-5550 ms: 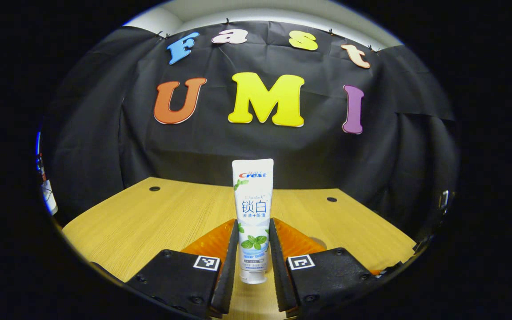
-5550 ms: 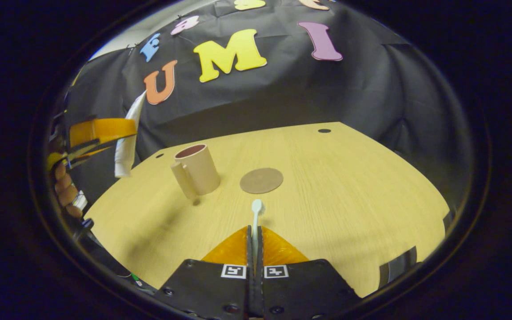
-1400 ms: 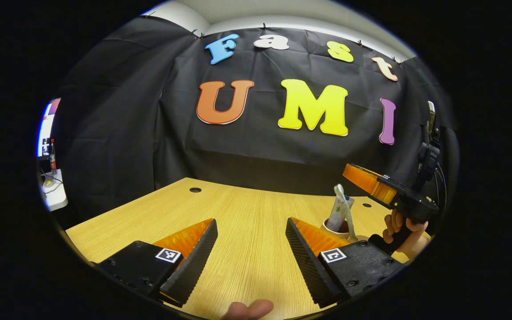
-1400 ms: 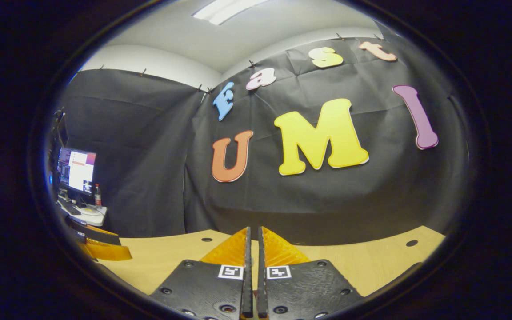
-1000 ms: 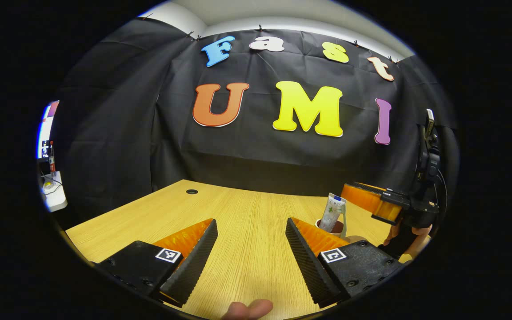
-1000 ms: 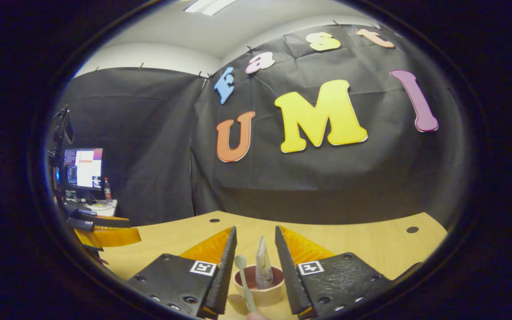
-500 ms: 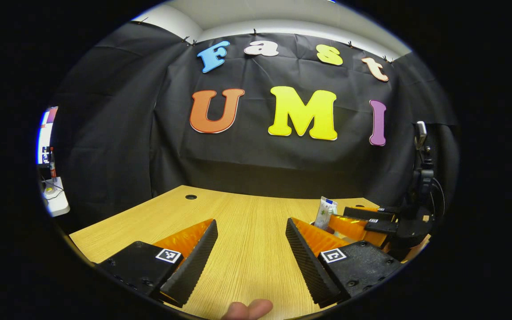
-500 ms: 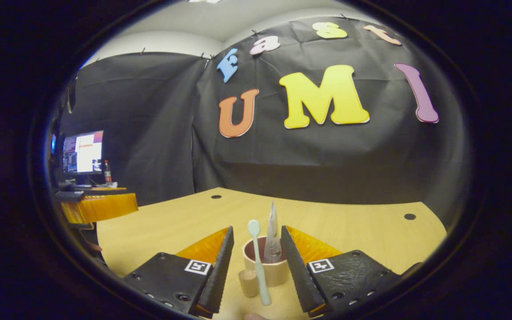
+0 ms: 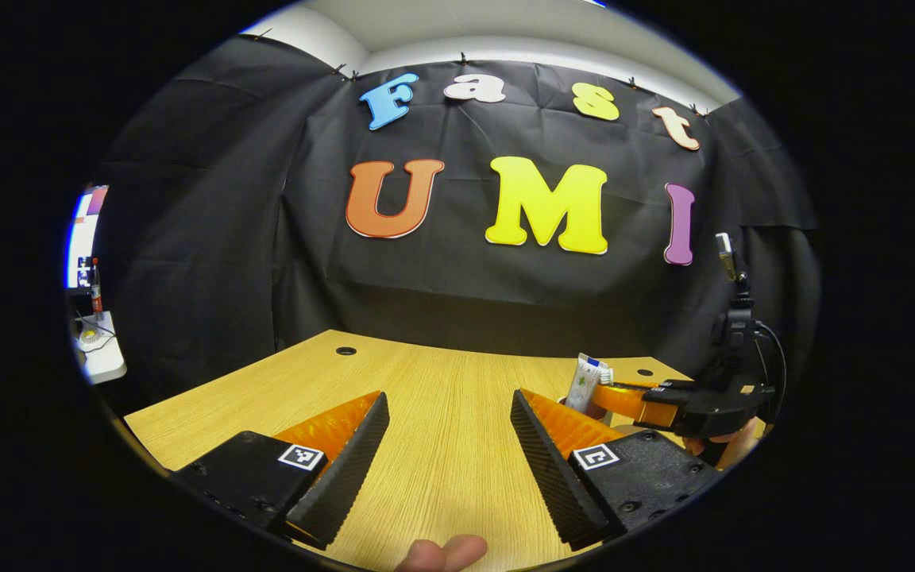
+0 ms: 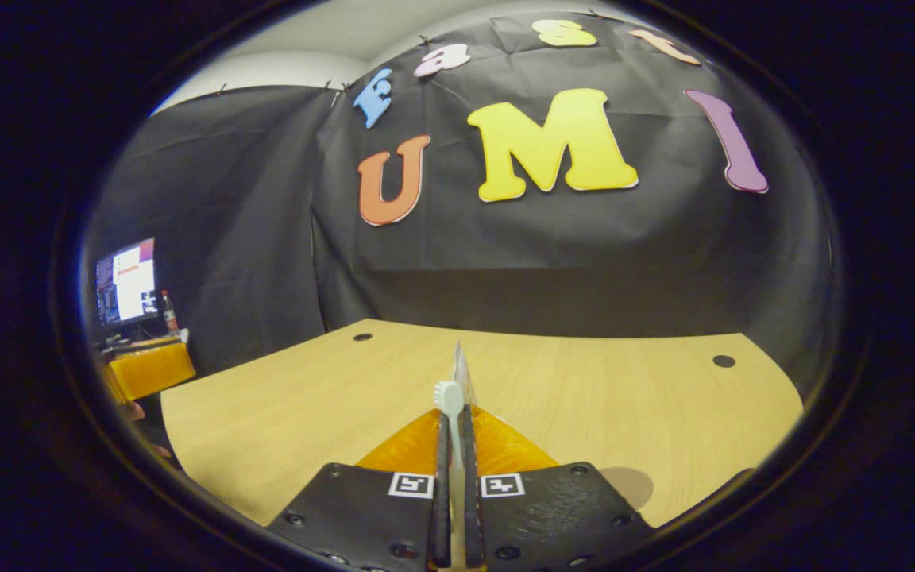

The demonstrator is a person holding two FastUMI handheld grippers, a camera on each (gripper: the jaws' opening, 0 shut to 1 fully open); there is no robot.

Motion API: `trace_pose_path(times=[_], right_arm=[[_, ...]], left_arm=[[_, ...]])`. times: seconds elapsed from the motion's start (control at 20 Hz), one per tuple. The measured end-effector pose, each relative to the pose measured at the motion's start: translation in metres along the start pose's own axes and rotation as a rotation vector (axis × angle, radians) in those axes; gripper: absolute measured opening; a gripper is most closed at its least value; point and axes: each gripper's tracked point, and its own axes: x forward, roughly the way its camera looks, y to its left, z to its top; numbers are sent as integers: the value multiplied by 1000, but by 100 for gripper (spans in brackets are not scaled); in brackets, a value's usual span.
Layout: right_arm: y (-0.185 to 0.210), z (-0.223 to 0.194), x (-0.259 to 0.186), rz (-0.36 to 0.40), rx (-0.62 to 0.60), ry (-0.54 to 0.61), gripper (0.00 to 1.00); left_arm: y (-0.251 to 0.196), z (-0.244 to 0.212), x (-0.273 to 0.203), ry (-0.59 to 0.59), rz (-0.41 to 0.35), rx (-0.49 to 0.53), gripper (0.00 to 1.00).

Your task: Put the toothbrush and toothpaste on the desktop into the cup, then pick up the cup and place it on the coaster on the desktop.

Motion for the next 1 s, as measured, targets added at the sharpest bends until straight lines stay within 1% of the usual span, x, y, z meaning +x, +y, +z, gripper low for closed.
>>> trace_pose_path(times=[0.05,0.1,0.25,0.3,0.35,0.4,0.5,0.7,0.75,0.8,0.85,1.0], right_arm=[[-3,8,-2,-13,-3,-29,7],[-5,14,-4,-8,-4,-46,0],[1,16,-10,17,-21,-41,0],[5,25,-14,25,-25,-60,0],[7,37,-19,27,-42,-92,0],[10,51,-25,29,-61,-130,0],[17,76,-30,36,-95,-197,0],[25,107,-30,44,-119,-271,0],[24,110,-29,41,-119,-281,0],[24,112,-27,42,-117,-288,0],[23,112,-25,37,-116,-289,0],[16,104,-16,23,-114,-275,0]], left_arm=[[0,0,-1,1,-2,-4,98],[0,0,-2,-1,-3,-5,98],[-5,1,-2,0,-9,-6,98],[-6,2,-4,-3,-12,0,98],[-6,3,-4,-8,-10,8,89],[-5,5,-4,-13,-9,12,98],[-5,7,-5,-18,-11,6,98],[-7,6,-4,-15,-17,3,98],[-5,7,-4,-17,-15,4,89],[-5,8,-4,-18,-13,4,89],[-2,9,-4,-20,-10,3,98],[0,10,-4,-22,-7,-3,98]])
